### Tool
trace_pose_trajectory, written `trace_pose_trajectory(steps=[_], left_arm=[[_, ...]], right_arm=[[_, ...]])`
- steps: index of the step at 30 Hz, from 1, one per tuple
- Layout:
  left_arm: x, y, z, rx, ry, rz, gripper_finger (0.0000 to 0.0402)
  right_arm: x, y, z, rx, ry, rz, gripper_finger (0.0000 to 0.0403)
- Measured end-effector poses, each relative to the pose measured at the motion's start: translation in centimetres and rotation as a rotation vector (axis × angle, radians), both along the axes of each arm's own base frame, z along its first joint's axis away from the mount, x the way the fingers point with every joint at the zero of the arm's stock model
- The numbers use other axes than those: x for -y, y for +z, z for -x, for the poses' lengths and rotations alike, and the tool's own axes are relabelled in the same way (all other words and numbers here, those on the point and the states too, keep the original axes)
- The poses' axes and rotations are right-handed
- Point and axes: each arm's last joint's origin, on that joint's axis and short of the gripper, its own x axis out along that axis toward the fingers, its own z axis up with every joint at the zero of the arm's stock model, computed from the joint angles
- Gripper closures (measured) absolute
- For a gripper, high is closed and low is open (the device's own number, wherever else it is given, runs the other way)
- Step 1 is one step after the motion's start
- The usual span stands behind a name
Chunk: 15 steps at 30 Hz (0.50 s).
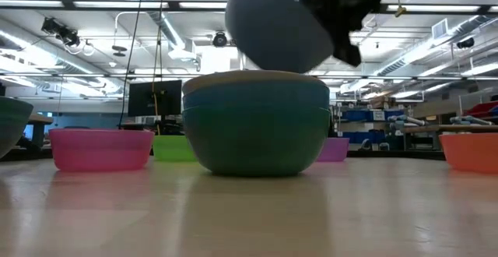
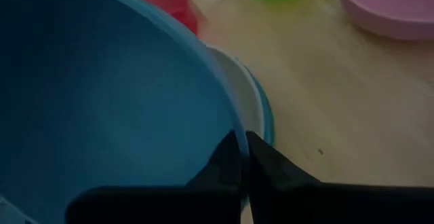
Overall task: Nest bowls inside each other
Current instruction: Stack the blue bowl on top of the grey bowl
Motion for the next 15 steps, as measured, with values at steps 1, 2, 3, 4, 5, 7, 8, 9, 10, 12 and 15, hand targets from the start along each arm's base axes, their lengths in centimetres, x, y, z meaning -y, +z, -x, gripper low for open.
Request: trace_pose_trajectory(steps=[1, 2, 3, 4, 5, 7, 8, 9, 10, 12, 15], left_arm=[[-0.2, 0.6, 0.0, 0.021, 0.011, 0.008, 0.031], [-0.4, 1.3, 0.0, 0.043, 0.021, 0.017, 0.031], [-0.6, 1.9, 0.1, 0.064, 0.03, 0.025, 0.031], [-0.7, 2.5, 0.1, 0.084, 0.039, 0.035, 0.031], [-0.9, 2.9, 0.2, 0.1, 0.045, 0.043, 0.031], [-1.0, 3.7, 0.4, 0.123, 0.049, 0.062, 0.031], [-1.1, 4.0, 0.4, 0.132, 0.051, 0.072, 0.031], [-1.1, 4.2, 0.5, 0.14, 0.048, 0.082, 0.031], [-1.1, 4.4, 0.5, 0.145, 0.044, 0.089, 0.031], [-1.1, 4.5, 0.7, 0.137, 0.038, 0.095, 0.031], [-1.3, 4.1, 1.2, 0.071, 0.047, 0.078, 0.031]], right_arm=[[0.4, -0.5, -0.3, -0.017, 0.008, -0.011, 0.0402], [0.7, -1.1, -0.7, -0.034, 0.019, -0.023, 0.0402], [1.0, -1.6, -0.9, -0.05, 0.033, -0.037, 0.0402], [1.2, -2.1, -1.1, -0.066, 0.046, -0.046, 0.0402], [1.3, -2.5, -1.3, -0.082, 0.056, -0.053, 0.0402], [1.6, -2.7, -1.8, -0.098, 0.073, -0.054, 0.0402], [1.7, -2.8, -2.0, -0.101, 0.086, -0.058, 0.0402], [1.7, -2.7, -2.2, -0.102, 0.1, -0.066, 0.0402], [1.7, -2.7, -2.3, -0.099, 0.115, -0.073, 0.0399], [1.6, -2.2, -2.4, -0.089, 0.139, -0.087, 0.0385], [1.6, -1.2, -2.3, -0.121, 0.148, -0.096, 0.0349]])
